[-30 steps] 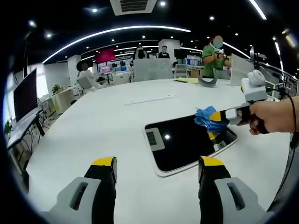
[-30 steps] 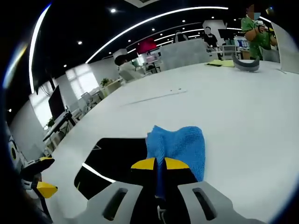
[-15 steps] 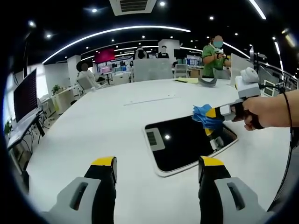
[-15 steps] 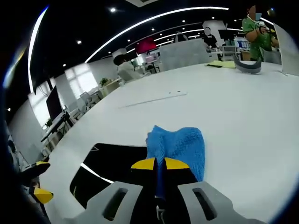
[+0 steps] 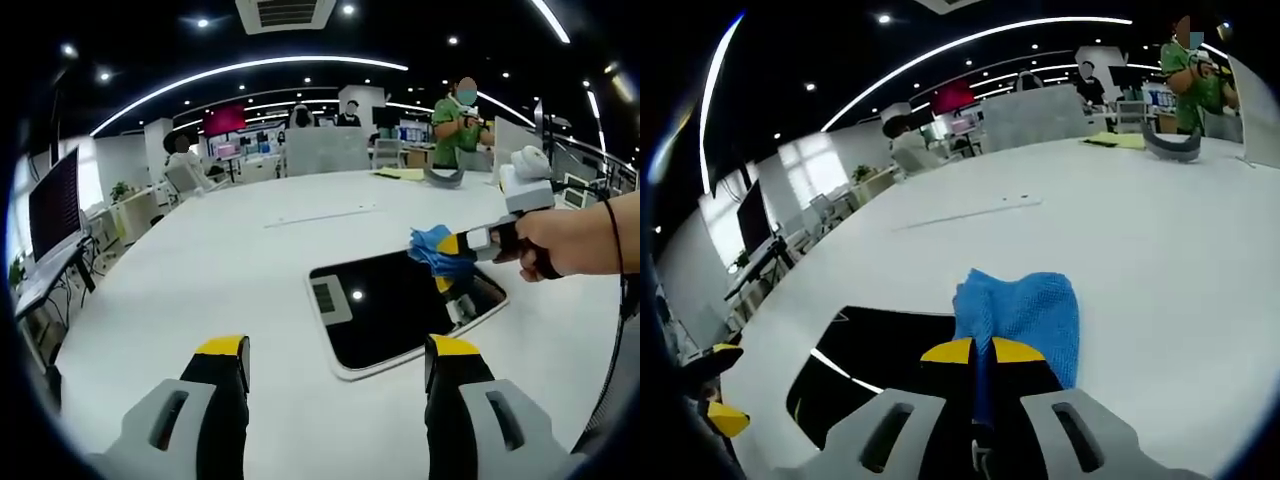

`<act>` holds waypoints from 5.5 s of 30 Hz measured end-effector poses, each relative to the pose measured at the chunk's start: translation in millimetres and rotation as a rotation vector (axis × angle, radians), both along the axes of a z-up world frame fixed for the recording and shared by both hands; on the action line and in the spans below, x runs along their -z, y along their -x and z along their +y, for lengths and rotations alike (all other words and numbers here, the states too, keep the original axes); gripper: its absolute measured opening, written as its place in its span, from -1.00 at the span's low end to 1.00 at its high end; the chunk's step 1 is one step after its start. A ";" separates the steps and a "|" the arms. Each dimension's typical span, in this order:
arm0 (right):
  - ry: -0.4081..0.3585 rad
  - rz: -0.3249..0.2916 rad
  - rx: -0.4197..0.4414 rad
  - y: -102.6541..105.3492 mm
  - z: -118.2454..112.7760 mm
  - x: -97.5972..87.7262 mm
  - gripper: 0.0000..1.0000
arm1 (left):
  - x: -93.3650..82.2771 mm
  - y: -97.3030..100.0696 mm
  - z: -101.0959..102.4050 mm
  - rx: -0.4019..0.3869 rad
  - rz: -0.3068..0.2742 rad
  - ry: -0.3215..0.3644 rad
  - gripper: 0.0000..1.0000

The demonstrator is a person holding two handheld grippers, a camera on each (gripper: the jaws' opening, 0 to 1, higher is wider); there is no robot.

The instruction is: Wipe the mirror surface with the cleaning cloth until all visible marks leave the cleaned area.

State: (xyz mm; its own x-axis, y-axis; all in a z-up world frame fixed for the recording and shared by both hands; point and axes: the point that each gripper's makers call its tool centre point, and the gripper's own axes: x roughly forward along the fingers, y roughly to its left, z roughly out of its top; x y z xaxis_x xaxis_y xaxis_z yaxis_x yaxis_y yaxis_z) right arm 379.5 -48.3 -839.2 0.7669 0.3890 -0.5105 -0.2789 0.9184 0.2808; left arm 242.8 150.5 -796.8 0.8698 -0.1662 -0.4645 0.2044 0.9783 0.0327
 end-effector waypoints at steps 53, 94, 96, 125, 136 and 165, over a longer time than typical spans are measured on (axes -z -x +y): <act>0.005 0.014 -0.145 -0.3 70.7 1.0 -0.98 | -2.6 0.9 -0.7 0.001 -0.001 0.006 0.43; -0.016 0.009 -0.240 60.5 83.4 0.8 -0.98 | -1.2 -1.1 0.4 0.007 -0.002 -0.010 0.43; -0.022 0.011 -0.238 60.3 83.3 0.9 -0.98 | -0.8 -1.7 0.4 0.007 -0.002 -0.010 0.43; -0.015 0.014 -0.270 78.0 80.7 8.2 -0.98 | -5.3 1.0 -4.6 0.024 -0.009 -0.012 0.42; -0.025 0.003 -0.261 82.5 80.8 7.4 -0.98 | -6.5 2.5 -7.4 0.029 -0.006 -0.013 0.42; -0.020 0.021 -0.271 58.7 88.6 1.2 -0.98 | -2.2 0.0 -6.0 0.028 -0.001 -0.006 0.42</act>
State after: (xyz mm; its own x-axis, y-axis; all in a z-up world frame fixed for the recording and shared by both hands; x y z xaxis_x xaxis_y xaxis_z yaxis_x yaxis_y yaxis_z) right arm 320.8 40.3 -840.4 0.6224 0.5888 -0.5157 -0.5077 0.8052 0.3065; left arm 242.8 144.5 -794.6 0.8652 -0.1873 -0.4651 0.2313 0.9721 0.0388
